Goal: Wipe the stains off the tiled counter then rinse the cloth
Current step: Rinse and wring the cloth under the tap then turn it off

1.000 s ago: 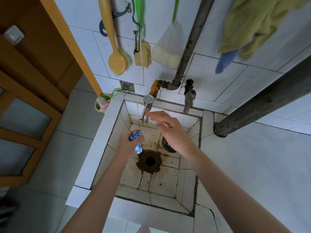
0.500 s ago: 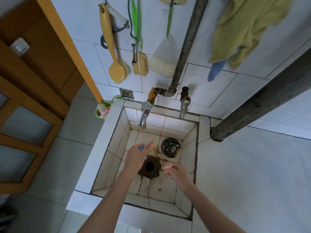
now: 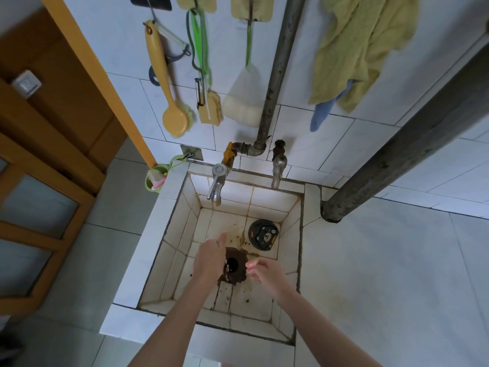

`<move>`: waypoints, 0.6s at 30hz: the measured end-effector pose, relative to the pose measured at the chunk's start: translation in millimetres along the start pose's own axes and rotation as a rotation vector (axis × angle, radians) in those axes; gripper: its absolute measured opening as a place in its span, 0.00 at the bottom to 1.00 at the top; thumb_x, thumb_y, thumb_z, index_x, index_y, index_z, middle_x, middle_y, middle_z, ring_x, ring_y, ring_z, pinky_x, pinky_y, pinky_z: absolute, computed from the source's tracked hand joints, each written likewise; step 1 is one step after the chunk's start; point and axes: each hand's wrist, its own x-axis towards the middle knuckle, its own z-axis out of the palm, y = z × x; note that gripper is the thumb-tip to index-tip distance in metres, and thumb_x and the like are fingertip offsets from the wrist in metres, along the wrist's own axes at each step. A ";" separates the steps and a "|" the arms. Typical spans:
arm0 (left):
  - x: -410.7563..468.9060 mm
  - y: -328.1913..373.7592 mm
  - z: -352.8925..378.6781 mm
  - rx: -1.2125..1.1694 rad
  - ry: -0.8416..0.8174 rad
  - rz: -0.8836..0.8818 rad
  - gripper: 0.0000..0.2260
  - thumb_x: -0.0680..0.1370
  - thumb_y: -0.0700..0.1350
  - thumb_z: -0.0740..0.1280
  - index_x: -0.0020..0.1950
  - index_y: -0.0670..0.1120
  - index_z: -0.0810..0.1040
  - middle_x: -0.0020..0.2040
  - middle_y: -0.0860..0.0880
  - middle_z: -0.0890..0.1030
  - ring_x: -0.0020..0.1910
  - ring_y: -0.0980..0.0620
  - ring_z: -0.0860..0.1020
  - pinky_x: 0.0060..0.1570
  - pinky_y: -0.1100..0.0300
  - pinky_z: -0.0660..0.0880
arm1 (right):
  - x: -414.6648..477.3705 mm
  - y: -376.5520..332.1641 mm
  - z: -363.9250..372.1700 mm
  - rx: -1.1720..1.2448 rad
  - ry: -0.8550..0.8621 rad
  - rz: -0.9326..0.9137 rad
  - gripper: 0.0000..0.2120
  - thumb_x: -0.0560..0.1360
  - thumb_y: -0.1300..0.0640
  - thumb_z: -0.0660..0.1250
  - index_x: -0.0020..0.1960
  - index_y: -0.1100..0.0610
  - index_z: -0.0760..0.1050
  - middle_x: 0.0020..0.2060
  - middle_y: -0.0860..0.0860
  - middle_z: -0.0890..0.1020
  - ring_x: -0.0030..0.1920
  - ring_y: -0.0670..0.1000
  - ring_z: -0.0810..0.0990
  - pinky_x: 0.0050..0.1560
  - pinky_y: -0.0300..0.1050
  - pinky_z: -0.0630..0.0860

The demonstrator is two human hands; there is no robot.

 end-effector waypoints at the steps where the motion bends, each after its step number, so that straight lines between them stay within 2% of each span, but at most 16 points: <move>1: -0.3 0.0 0.5 0.003 0.005 -0.004 0.23 0.81 0.55 0.52 0.29 0.45 0.64 0.26 0.50 0.66 0.24 0.53 0.64 0.28 0.59 0.62 | -0.5 -0.6 -0.1 0.004 0.000 0.001 0.10 0.78 0.61 0.60 0.57 0.59 0.75 0.52 0.54 0.80 0.52 0.50 0.78 0.51 0.37 0.72; 4: -2.0 -2.3 0.9 -0.009 -0.004 -0.015 0.23 0.81 0.54 0.53 0.30 0.44 0.68 0.26 0.49 0.67 0.24 0.53 0.65 0.27 0.61 0.62 | -1.1 -2.3 -1.2 0.010 0.008 0.006 0.10 0.78 0.62 0.60 0.57 0.60 0.75 0.53 0.55 0.80 0.51 0.50 0.78 0.56 0.41 0.72; 6: -1.1 -4.2 1.2 -0.033 -0.060 -0.014 0.21 0.82 0.52 0.54 0.35 0.41 0.74 0.28 0.47 0.70 0.26 0.52 0.67 0.29 0.61 0.64 | -0.8 -2.0 -1.9 -0.002 0.012 0.011 0.11 0.78 0.62 0.59 0.58 0.60 0.75 0.53 0.55 0.80 0.49 0.49 0.78 0.56 0.42 0.72; 10: -2.7 -2.0 -1.6 -0.207 -0.282 -0.078 0.11 0.80 0.44 0.60 0.41 0.41 0.75 0.32 0.47 0.75 0.29 0.53 0.75 0.27 0.64 0.72 | -1.1 -1.4 -3.2 0.039 0.017 0.048 0.10 0.78 0.64 0.59 0.56 0.61 0.76 0.51 0.56 0.80 0.44 0.47 0.77 0.43 0.35 0.72; 12: -2.8 -1.7 -2.0 -0.196 -0.252 -0.013 0.11 0.79 0.44 0.61 0.39 0.43 0.75 0.31 0.48 0.75 0.28 0.53 0.73 0.27 0.64 0.70 | -2.4 -1.3 -4.4 0.051 0.019 0.049 0.10 0.78 0.64 0.58 0.54 0.60 0.76 0.50 0.56 0.80 0.45 0.47 0.78 0.41 0.34 0.71; 14: -2.8 -2.2 -0.8 -0.125 -0.162 0.069 0.16 0.80 0.50 0.60 0.34 0.45 0.73 0.30 0.49 0.73 0.28 0.52 0.70 0.32 0.60 0.67 | -4.2 -1.1 -5.1 0.047 0.014 0.041 0.09 0.78 0.63 0.58 0.53 0.58 0.76 0.51 0.55 0.80 0.46 0.48 0.78 0.43 0.35 0.71; 18: -7.0 2.9 3.0 -0.052 -0.093 0.061 0.24 0.80 0.59 0.54 0.31 0.45 0.69 0.28 0.49 0.71 0.28 0.52 0.70 0.34 0.58 0.66 | -6.6 -1.5 -6.3 0.067 0.009 0.053 0.08 0.78 0.63 0.59 0.54 0.59 0.76 0.48 0.53 0.79 0.43 0.46 0.76 0.40 0.34 0.69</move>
